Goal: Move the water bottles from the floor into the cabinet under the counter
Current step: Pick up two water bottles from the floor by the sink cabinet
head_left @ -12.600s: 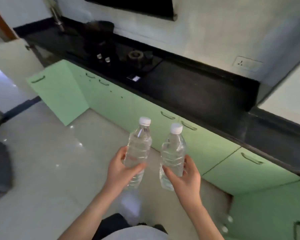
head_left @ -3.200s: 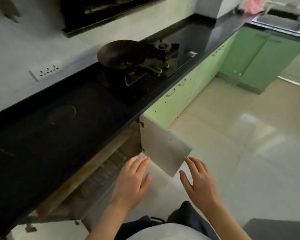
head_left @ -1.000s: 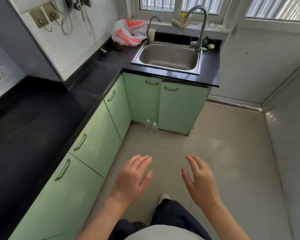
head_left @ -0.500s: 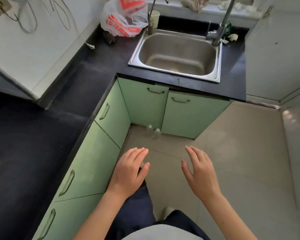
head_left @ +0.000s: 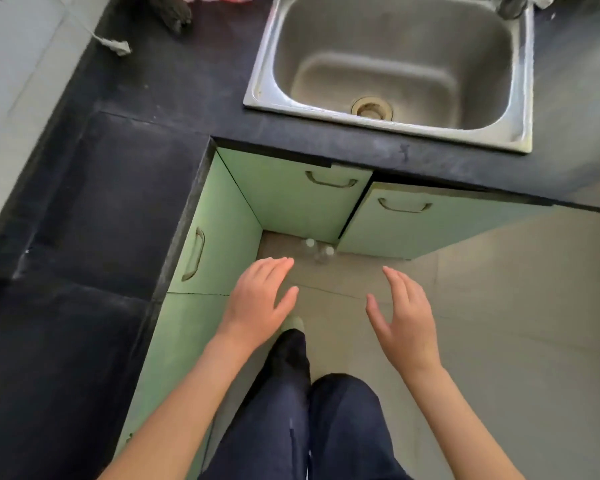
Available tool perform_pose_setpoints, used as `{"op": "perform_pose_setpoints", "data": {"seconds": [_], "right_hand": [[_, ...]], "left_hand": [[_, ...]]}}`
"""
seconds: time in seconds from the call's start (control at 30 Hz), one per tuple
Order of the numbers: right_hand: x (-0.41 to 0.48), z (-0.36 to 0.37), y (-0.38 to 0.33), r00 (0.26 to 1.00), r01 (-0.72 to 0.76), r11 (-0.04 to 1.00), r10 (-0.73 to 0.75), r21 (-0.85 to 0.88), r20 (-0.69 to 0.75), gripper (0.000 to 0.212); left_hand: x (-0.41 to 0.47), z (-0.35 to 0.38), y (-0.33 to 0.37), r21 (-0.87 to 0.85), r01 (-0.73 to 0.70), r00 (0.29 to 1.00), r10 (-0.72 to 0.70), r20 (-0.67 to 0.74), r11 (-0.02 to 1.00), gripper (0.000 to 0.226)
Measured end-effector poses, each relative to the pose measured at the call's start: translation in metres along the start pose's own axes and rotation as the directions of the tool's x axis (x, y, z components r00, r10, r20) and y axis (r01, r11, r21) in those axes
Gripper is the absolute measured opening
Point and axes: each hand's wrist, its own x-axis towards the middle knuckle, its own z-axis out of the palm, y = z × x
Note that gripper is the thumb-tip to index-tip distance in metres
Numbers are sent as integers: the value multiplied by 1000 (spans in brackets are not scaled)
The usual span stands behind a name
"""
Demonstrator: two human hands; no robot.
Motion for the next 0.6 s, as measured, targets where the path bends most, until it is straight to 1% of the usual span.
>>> {"op": "perform_pose_setpoints", "data": {"seconds": [0.13,0.27,0.33,0.47,0.53,0.6], "right_hand": [[24,88,53,996,-45,999,45,-10,74,55],[38,200,127,985,-114,993,115,-16,129,50],[44,261,168,983,-103,993,110,-57,146,51],[51,377,241,977,-91,992,106,-87,187,50],[55,429,275,976,-73,992,91,-98,199,49],[61,475,304,972,-73,993,91,-92,217,49]], "left_hand": [[44,77,-57,30,26,999,-27,23,999,54],[77,195,-128,93,72,994,-79,74,993,60],[90,260,-164,91,80,992,-88,87,993,62],[115,383,-232,99,40,985,-56,165,994,61],[128,438,-265,99,-11,987,-5,163,995,59],[142,485,-295,105,-27,989,11,151,994,60]]}}
